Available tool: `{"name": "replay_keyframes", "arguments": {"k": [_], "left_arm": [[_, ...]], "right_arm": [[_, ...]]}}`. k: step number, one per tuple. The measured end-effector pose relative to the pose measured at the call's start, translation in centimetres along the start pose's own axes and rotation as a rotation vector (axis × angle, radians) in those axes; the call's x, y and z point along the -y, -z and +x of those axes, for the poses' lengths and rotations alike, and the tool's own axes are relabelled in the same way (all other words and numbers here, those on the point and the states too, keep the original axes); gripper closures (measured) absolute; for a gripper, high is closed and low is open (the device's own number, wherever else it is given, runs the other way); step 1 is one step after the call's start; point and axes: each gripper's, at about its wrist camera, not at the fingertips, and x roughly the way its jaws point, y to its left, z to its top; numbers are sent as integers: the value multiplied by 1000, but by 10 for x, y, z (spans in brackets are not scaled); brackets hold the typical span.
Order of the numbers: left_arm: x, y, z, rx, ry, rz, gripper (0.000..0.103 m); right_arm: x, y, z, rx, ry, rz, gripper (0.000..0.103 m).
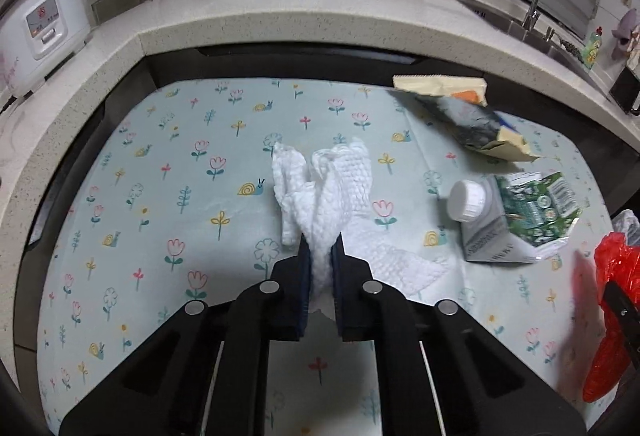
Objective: Collect trash
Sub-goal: 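Carry the white tissue and red bags over the trash bin with both tools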
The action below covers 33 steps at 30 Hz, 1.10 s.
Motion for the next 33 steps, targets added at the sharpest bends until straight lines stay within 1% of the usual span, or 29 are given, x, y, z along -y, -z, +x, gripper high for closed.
{"name": "replay_keyframes", "arguments": {"k": [5, 8, 14, 19, 24, 33], "left_arm": [[13, 1, -41, 45, 35, 9, 94], [27, 2, -64, 63, 64, 22, 94], [66, 7, -108, 108, 121, 75, 94], [111, 16, -142, 141, 174, 135, 94], [159, 26, -165, 155, 230, 191, 94], [245, 47, -185, 153, 315, 300, 94]], "right_arm": [[1, -3, -30, 38, -16, 8, 63], [4, -4, -50, 63, -21, 14, 63], [18, -1, -89, 107, -31, 36, 63], [37, 5, -118, 136, -27, 55, 63], [65, 13, -141, 162, -11, 90, 63], [130, 29, -169, 192, 41, 177, 63]]}}
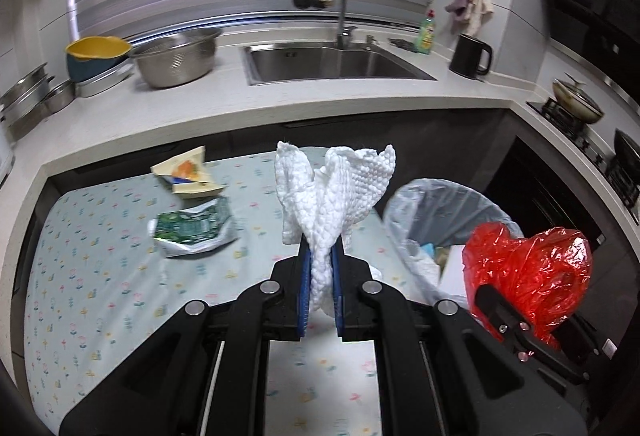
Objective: Collect trash
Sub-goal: 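Carry the white tissue and red bags over the trash bin with both tools, then open both tools to drop the tissue and red bags into the bin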
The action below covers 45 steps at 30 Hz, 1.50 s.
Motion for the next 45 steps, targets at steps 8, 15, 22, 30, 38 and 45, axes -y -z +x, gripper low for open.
{"name": "replay_keyframes", "arguments": {"k": [8, 15, 22, 30, 38, 45], "left_arm": [[68, -1, 27, -51, 101, 73, 94], [116, -5, 58, -106, 183, 107, 94], [148, -10, 102, -179, 252, 113, 91], [143, -19, 115, -142, 248, 79, 31], [118, -28, 112, -113, 190, 62, 30], [81, -28, 107, -77, 105, 40, 29]], "right_arm": [[68, 1, -9, 10, 72, 90, 63], [112, 3, -5, 10, 122, 157, 63], [138, 4, 4, 4, 157, 195, 63], [148, -2, 20, -1, 171, 198, 63], [134, -33, 39, 21, 135, 161, 63], [110, -57, 74, 4, 138, 103, 59]]}}
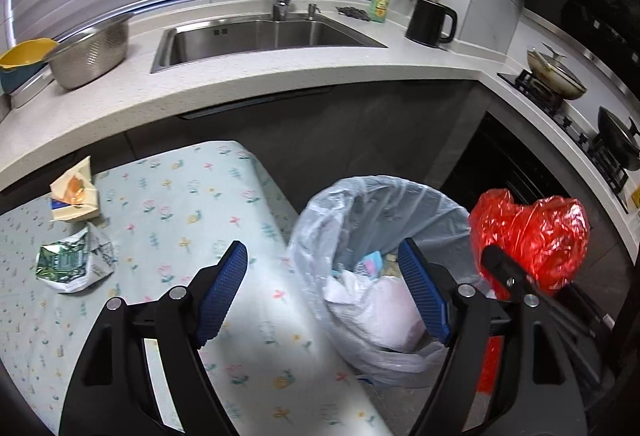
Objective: Collect trash
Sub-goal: 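Open both tools to drop the tissue and red bags into the bin, then move both tools back over the table toward the milk carton and snack bag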
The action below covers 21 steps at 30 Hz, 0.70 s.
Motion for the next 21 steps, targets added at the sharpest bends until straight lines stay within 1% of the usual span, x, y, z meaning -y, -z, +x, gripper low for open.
{"name": "replay_keyframes", "arguments": {"k": [3, 5, 7, 9, 12, 14, 19, 21], "left_arm": [[-18, -1, 0, 1, -21, -24, 29], [-29, -1, -1, 3, -35, -40, 29], [-39, 0, -1, 5, -47, -50, 29], [-47, 0, -2, 7, -61, -56, 26], [-59, 2, -6, 17, -80, -71, 22], [-64, 3, -9, 21, -86, -77, 22], [-80, 7, -20, 28, -103, -103, 21], [-88, 10, -26, 34, -113, -115, 19]], "right_arm": [[-11, -4, 13, -16, 4, -12, 59], [-18, -6, 20, -16, 13, -20, 53], [-25, -7, 20, 1, 25, -25, 39], [-30, -7, 19, 16, 31, -33, 35], [-39, -9, 12, 34, 31, -43, 34], [-43, -10, 6, 45, 23, -45, 33], [-61, -11, -12, 62, -18, -62, 33], [-70, -9, -19, 61, -40, -73, 33]]}}
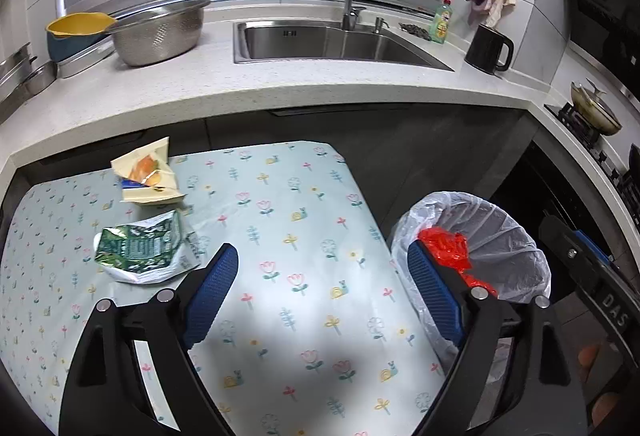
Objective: Collect trash
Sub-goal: 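Move both tools back over the table toward the milk carton and snack bag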
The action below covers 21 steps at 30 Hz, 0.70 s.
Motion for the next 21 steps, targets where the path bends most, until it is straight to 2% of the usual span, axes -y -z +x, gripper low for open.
{"name": "replay_keyframes", "arguments": {"k": [9, 21], "left_arm": [[-49, 6, -19, 9, -62, -58, 16], [-133, 23, -26, -12, -156, -167, 16]], "right_arm": [[-53, 18, -10, -31, -72, -70, 33], [-122, 50, 1, -102, -153, -136, 33]]}}
